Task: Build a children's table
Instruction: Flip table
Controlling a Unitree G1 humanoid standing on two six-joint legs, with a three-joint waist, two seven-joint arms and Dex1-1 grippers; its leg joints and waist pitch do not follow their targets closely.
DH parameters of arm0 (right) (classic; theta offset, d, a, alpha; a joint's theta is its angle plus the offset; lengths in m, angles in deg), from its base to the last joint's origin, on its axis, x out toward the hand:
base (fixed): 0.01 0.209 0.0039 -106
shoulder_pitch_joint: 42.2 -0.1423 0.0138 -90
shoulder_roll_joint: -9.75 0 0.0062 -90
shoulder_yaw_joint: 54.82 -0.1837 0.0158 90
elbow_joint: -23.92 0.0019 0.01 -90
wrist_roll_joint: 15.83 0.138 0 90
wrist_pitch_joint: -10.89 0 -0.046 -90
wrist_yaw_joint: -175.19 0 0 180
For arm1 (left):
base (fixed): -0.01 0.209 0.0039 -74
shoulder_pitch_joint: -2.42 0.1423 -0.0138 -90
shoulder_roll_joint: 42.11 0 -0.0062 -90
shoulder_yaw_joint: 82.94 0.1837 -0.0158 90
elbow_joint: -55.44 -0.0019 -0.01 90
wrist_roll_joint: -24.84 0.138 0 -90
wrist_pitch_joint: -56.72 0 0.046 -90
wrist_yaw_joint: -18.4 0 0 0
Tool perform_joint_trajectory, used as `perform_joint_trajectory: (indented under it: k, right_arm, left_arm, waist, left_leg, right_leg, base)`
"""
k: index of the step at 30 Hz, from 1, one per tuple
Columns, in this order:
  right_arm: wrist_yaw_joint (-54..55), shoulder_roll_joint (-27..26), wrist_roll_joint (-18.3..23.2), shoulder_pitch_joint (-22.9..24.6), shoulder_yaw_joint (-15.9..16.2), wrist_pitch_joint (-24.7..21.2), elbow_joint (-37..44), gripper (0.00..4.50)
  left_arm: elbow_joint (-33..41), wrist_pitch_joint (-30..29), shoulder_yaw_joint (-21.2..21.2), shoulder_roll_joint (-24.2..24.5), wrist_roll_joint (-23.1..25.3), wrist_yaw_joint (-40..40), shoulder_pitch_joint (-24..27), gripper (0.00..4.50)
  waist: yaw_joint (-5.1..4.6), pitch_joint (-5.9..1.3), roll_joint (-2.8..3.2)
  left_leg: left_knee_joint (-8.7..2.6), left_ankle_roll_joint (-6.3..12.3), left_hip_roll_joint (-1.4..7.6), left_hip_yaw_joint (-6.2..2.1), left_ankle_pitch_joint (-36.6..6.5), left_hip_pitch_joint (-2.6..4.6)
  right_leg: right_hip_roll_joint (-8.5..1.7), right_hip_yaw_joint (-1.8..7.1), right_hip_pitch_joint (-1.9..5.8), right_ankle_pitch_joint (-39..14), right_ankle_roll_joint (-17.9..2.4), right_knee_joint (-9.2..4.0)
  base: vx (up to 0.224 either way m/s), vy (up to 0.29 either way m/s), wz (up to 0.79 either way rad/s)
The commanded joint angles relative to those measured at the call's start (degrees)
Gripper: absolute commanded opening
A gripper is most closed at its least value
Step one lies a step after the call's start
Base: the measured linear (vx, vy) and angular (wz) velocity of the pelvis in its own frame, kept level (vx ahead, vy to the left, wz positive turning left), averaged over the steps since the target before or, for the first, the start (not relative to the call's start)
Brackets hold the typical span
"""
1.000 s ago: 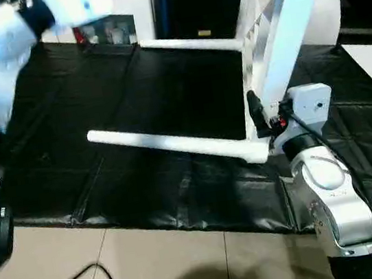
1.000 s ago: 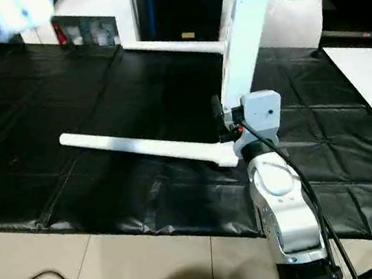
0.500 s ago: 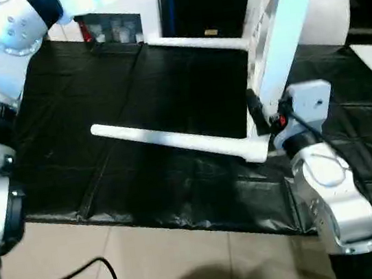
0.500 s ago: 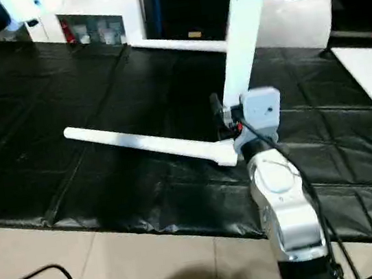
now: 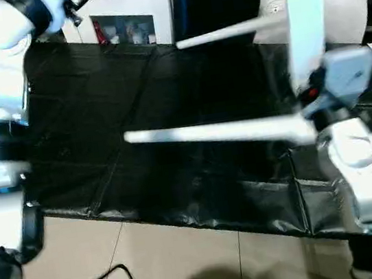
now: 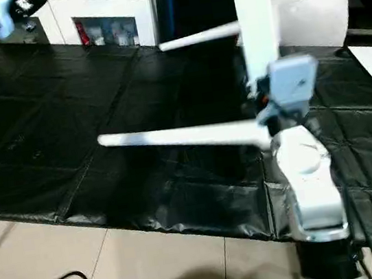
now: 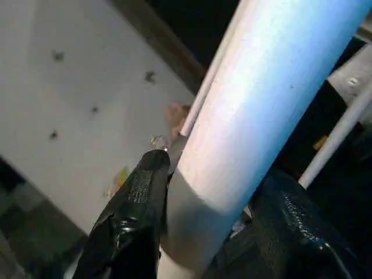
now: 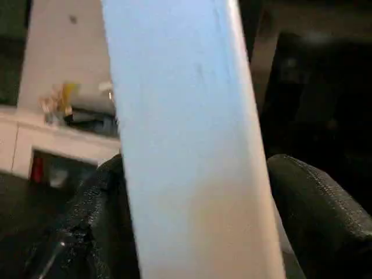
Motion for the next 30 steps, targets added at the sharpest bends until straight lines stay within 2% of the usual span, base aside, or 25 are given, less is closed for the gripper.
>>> perform_joint_trajectory:
  k: [1, 2, 3, 6, 13, 14, 16, 19, 21, 24, 27, 28, 30]
  right_arm:
    - [-4.04, 0.26, 0.78, -0.08, 3.24, 1.82, 0.86, 3.72]
    - [-4.1, 0.29, 0.8, -0.1, 3.25, 1.93, 0.91, 3.72]
    - [-4.76, 0.77, 0.76, -0.49, 3.29, 3.62, 1.71, 3.72]
    - [-5.85, 2.02, 1.17, -2.15, 2.88, 6.35, 3.04, 3.72]
    - [-7.72, 3.25, 5.14, -7.03, 0.03, 7.62, 3.65, 3.72]
    - [-8.5, 3.78, 5.44, -7.63, -0.11, 7.93, 3.47, 3.72]
    - [-9.11, 4.23, 5.96, -8.23, -0.33, 8.23, 3.21, 3.72]
    - [-12.13, 6.38, 9.72, -11.34, -1.83, 7.81, 1.87, 3.72]
    - [-13.64, 6.95, 11.44, -12.21, -2.31, 6.78, 1.36, 3.72]
    - [-18.67, 9.52, 16.83, -15.41, -4.12, 3.98, -0.65, 3.72]
    - [-21.01, 11.15, 19.47, -18.15, -5.65, 3.1, -2.78, 3.72]
    - [-21.95, 11.76, 20.25, -19.12, -5.9, 2.95, -3.45, 3.72]
    - [-23.23, 12.52, 21.5, -20.48, -6.1, 2.52, -4.19, 3.72]
  left_arm:
    - [1.03, -7.46, -6.29, -4.66, -12.5, 2.21, -0.02, 1.84]
    - [1.1, -7.61, -6.35, -4.72, -12.55, 2.23, 0.0, 1.84]
    - [2.09, -9.31, -7.14, -5.3, -13.07, 2.67, 0.32, 1.86]
    - [4.78, -12.84, -8.56, -6.38, -13.91, 3.5, 1.55, 1.87]
    - [11.08, -19.44, -11.0, -8.63, -14.06, 5.28, 5.0, 1.87]
    - [12.04, -20.38, -11.3, -8.97, -14.37, 5.74, 5.56, 1.87]
    - [13.38, -21.64, -11.7, -9.41, -14.75, 6.31, 6.15, 1.87]
    - [18.27, -25.54, -13.18, -10.89, -14.95, 7.41, 8.74, 1.87]
    - [19.37, -26.44, -13.45, -11.16, -15.09, 7.53, 9.47, 1.87]
    - [23.76, -29.46, -14.24, -12.03, -15.55, 8.52, 12.93, 1.87]
    - [27.18, -31.19, -14.64, -12.55, -15.25, 9.19, 16.13, 1.87]
    - [28.53, -32.03, -14.92, -12.94, -15.28, 9.49, 17.24, 1.87]
    - [30.61, -33.21, -15.17, -13.46, -15.13, 9.8, 18.85, 1.87]
  waist:
    - [-0.05, -4.1, -0.49]
    - [-0.09, -4.1, -0.56]
    - [-0.01, -4.22, -0.28]
    - [-0.05, -4.39, -0.3]
    - [-0.12, -4.47, -0.5]
    - [-0.12, -4.45, -0.54]
    - [-0.03, -4.5, -0.52]
    - [-0.16, -4.51, -0.6]
    - [-0.31, -4.5, -0.66]
    - [-0.21, -4.55, -0.63]
    - [-0.33, -4.58, -0.64]
    - [-0.5, -4.62, -0.9]
    - [-0.48, -4.61, -1.02]
  left_leg:
    - [-3.67, 1.06, -0.46, 0.52, -5.72, -1.0]
    - [-3.67, 1.21, -0.5, 0.53, -5.5, -1.08]
    - [-3.72, 1.35, -0.43, 0.46, -5.15, -1.04]
    - [-3.72, 1.5, -0.26, 0.37, -4.32, -1.15]
    - [-3.65, 2.18, -0.18, 0.48, -3.8, -1.2]
    - [-3.59, 2.3, -0.32, 0.54, -3.36, -1.42]
    - [-3.56, 2.69, -0.44, 0.59, -3.24, -1.37]
    - [-3.5, 2.68, -0.32, 0.55, -3.41, -1.41]
    - [-3.34, 3.27, -0.57, 0.69, -3.45, -1.59]
    - [-3.3, 4.03, -0.53, 0.62, -3.04, -1.66]
    - [-3.24, 4.12, -0.43, 0.61, -3.46, -1.55]
    - [-3.15, 4.17, -0.38, 0.66, -3.71, -1.58]
    - [-3.11, 4.56, -0.36, 0.77, -3.71, -1.49]
  right_leg:
    - [-3.6, 3.0, 4.32, -23.11, 1.66, -5.36]
    - [-3.54, 2.98, 4.33, -22.95, 1.8, -5.39]
    - [-3.54, 3.0, 4.29, -22.2, 1.74, -5.33]
    - [-3.39, 2.95, 4.44, -18.59, 0.46, -4.74]
    - [-3.29, 2.96, 4.42, -16.58, -0.94, -4.36]
    - [-3.26, 3.01, 4.58, -16.31, -0.66, -4.42]
    - [-3.18, 2.95, 4.47, -16.83, -0.23, -4.66]
    - [-3.16, 2.85, 4.61, -16.91, -0.18, -4.43]
    - [-2.97, 2.77, 4.63, -17.5, 0.17, -4.67]
    - [-2.91, 2.7, 4.55, -17.59, 0.21, -4.78]
    - [-2.9, 2.54, 4.39, -18.24, -0.08, -4.81]
    - [-2.91, 2.45, 4.42, -18.93, -0.25, -4.81]
    - [-2.86, 2.45, 4.17, -19.66, -0.17, -5.1]
  base:
    - [0.0, 0.0, 0.0]
    - [0.0, 0.0, 0.0]
    - [0.0, 0.0, 0.0]
    - [0.0, 0.0, 0.0]
    - [0.0, 0.0, 0.0]
    - [0.0, 0.0, 0.0]
    - [0.0, 0.0, 0.0]
    - [0.0, 0.0, 0.0]
    - [0.0, 0.0, 0.0]
    - [0.0, 0.0, 0.0]
    - [0.0, 0.0, 0.0]
    - [0.0, 0.0, 0.0]
    - [0.0, 0.0, 0.0]
